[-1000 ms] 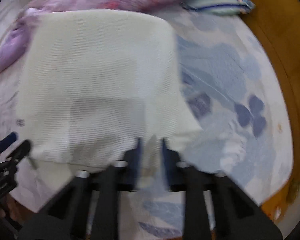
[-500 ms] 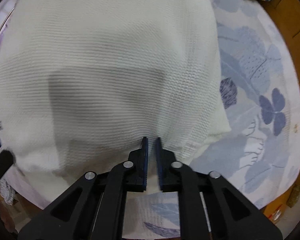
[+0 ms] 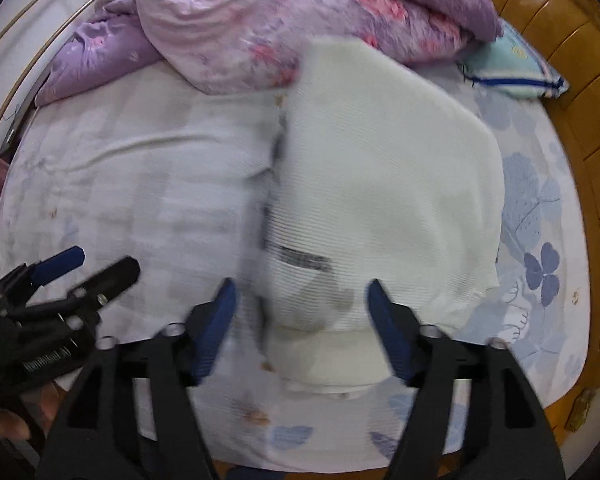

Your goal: Fold large clothes

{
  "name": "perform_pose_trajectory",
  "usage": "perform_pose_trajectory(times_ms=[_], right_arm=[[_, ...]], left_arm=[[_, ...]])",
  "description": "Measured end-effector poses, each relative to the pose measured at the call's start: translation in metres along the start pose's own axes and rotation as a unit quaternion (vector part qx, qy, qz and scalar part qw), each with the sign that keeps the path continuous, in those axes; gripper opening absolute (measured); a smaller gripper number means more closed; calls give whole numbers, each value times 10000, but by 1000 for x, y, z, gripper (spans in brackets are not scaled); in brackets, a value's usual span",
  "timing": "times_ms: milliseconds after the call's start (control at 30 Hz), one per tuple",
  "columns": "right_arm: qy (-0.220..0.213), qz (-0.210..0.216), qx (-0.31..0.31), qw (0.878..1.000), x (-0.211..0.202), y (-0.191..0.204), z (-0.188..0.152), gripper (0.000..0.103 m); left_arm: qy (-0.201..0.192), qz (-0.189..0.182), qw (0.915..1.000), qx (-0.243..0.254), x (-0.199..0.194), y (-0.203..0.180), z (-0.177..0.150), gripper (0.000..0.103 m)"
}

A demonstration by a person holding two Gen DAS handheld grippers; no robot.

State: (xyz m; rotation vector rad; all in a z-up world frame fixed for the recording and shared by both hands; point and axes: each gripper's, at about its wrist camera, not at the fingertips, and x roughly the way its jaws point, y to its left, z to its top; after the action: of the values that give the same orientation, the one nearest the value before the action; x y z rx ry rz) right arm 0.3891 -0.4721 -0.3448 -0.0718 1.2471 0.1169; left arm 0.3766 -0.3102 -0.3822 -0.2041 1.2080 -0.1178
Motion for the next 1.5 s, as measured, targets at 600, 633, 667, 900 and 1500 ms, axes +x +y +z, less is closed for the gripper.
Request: perform_pose_trajectory(times_ms=[600,633,667,900,1500], right_arm=[[-683,-371,520,9956,-88,131,-26,95],[-726,-375,551,9951,-94,136,-28,95],[-757,-381,565,9948,-99,141,-30,95],[-990,-491,544,9924,-136,171,-38,95],[-1177,-456,439,9910,-202,208,-63,95]], left_arm=[[-554,31,9974,459,-130,119,-8,92],[-608,26,9970,484,-138,123,-10,92],[-648,31,9966,506,-144,126,-11,92],[-872,82,9939,669,-191,143,-17,92],[-1153,239,9901,766,-274,156,-41,92]])
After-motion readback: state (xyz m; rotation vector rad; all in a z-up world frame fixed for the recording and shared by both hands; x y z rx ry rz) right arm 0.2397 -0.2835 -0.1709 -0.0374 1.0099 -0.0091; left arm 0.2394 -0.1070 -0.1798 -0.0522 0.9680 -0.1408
